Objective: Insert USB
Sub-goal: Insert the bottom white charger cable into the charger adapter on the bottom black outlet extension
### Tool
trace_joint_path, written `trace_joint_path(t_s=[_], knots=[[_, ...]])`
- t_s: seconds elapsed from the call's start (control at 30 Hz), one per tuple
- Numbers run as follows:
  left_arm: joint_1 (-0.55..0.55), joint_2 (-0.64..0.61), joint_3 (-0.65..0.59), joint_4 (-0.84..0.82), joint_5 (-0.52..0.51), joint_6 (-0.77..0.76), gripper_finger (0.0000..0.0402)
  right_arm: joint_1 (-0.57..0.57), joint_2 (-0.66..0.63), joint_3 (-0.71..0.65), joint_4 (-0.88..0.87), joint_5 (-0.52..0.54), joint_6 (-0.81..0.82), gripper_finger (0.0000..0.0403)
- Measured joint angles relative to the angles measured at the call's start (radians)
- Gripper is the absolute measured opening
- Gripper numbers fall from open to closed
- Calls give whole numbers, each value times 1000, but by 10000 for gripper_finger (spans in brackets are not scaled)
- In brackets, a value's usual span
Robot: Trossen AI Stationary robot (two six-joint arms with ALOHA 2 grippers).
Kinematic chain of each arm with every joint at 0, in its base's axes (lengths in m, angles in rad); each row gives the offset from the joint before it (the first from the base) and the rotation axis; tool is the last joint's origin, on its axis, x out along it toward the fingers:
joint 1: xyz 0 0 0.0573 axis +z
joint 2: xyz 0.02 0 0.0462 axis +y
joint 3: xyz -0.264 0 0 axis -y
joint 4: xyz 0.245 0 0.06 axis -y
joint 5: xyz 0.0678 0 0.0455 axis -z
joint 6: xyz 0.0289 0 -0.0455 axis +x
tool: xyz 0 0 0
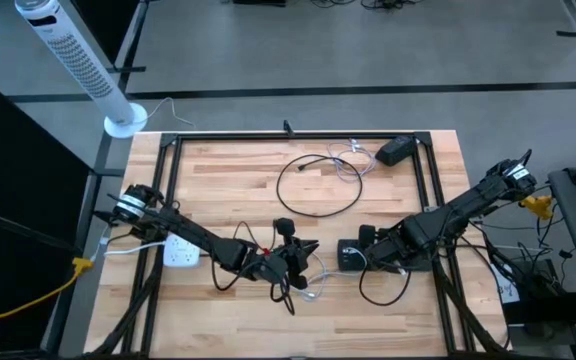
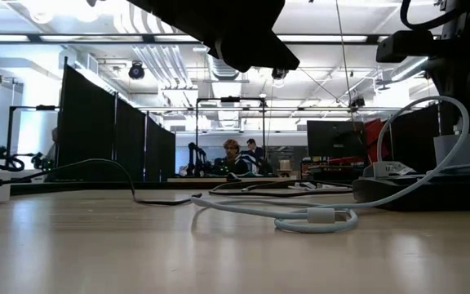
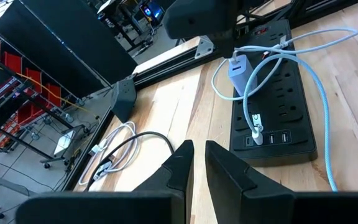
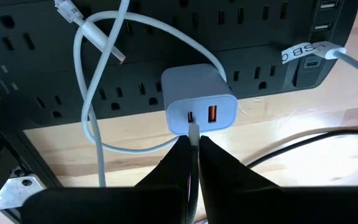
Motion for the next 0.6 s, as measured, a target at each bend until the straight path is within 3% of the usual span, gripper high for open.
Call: trace_joint_path(t_s=[0.6], knots=[[0,0,0,0,0,0,29,2,0,0,-2,-25,0,6]])
